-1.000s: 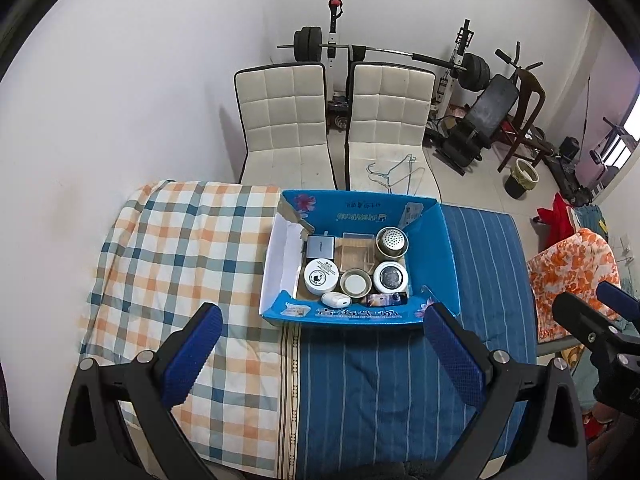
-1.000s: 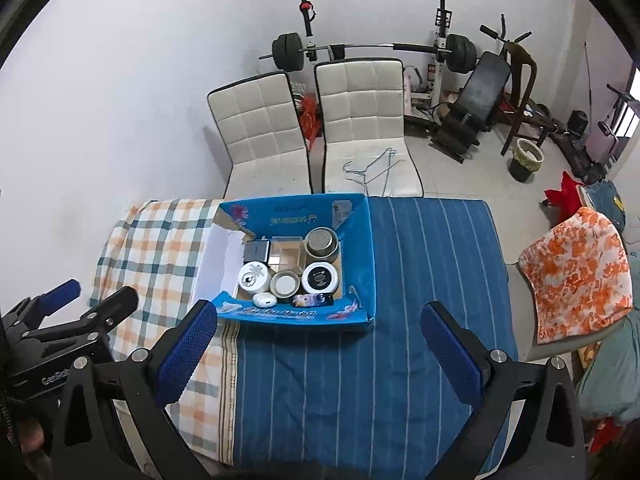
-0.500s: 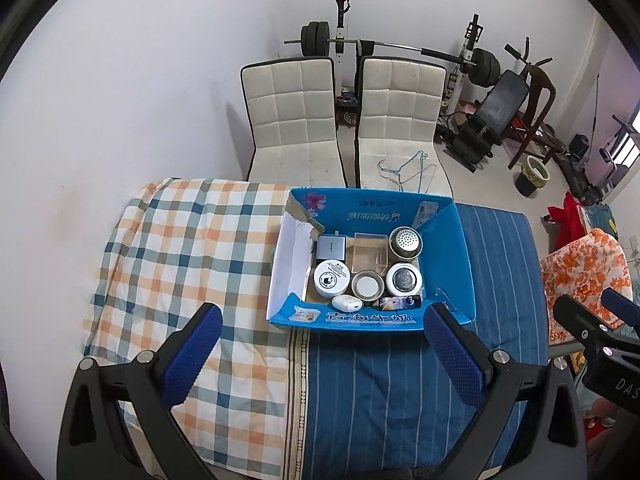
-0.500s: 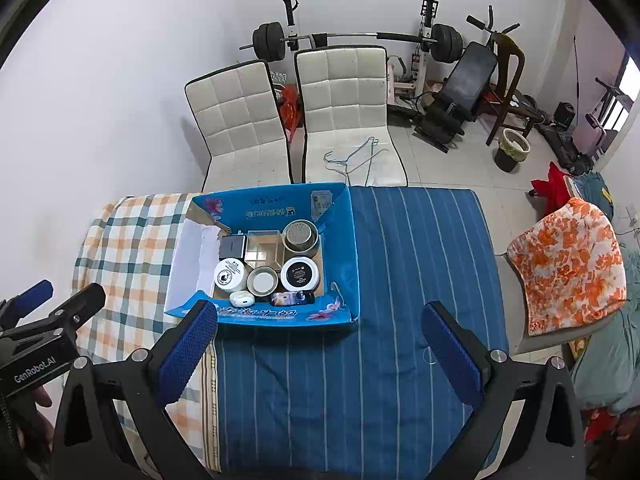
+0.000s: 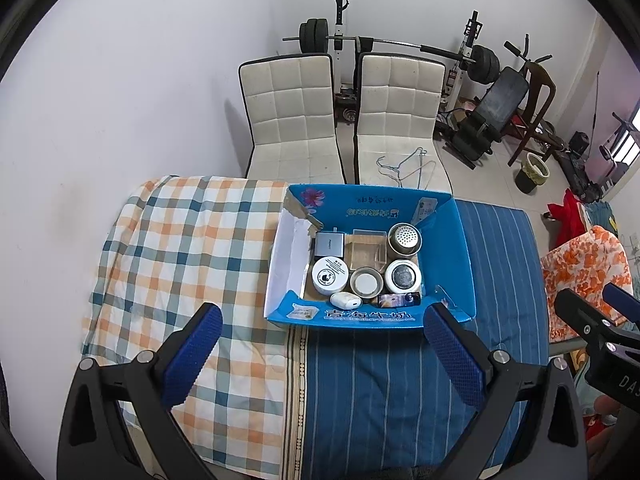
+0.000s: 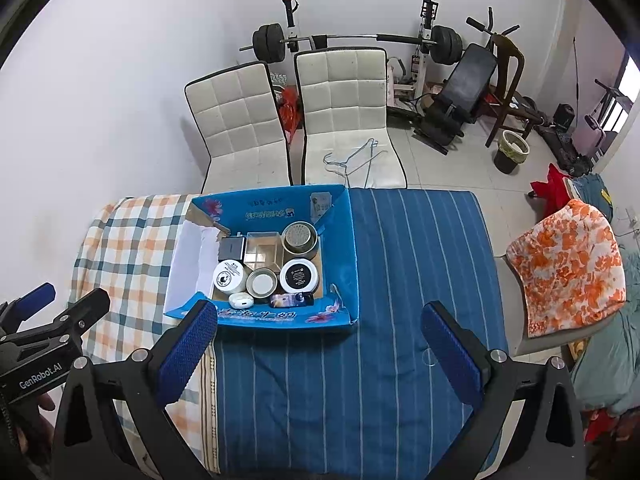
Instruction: Organize rigid objects
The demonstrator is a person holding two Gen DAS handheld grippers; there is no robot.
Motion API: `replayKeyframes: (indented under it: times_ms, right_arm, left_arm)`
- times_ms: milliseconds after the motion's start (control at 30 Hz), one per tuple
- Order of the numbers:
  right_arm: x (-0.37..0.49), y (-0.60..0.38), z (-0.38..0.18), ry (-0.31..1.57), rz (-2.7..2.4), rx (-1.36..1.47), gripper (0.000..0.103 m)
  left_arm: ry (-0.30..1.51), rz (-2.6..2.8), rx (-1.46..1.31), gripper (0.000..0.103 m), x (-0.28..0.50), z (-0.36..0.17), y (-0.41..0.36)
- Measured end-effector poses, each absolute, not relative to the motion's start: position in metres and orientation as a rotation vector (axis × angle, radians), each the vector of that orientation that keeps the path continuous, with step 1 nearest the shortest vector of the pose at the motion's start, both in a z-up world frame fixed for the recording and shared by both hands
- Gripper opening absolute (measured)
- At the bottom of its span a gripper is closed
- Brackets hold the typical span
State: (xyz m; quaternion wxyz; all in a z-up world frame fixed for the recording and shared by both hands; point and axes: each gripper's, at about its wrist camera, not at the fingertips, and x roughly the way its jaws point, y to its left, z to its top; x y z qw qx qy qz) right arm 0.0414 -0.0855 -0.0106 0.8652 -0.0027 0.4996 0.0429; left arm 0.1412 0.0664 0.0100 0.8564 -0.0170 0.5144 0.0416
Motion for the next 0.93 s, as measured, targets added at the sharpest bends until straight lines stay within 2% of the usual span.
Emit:
replayKeyframes:
  times_ms: [933]
  right_arm:
    - [0.02, -0.088, 0.007, 0.99, 0.1, -0.003, 0.103]
  left_arm:
    - [1.015, 0.08, -0.003, 0.103, 0.135, 0.028, 0.066]
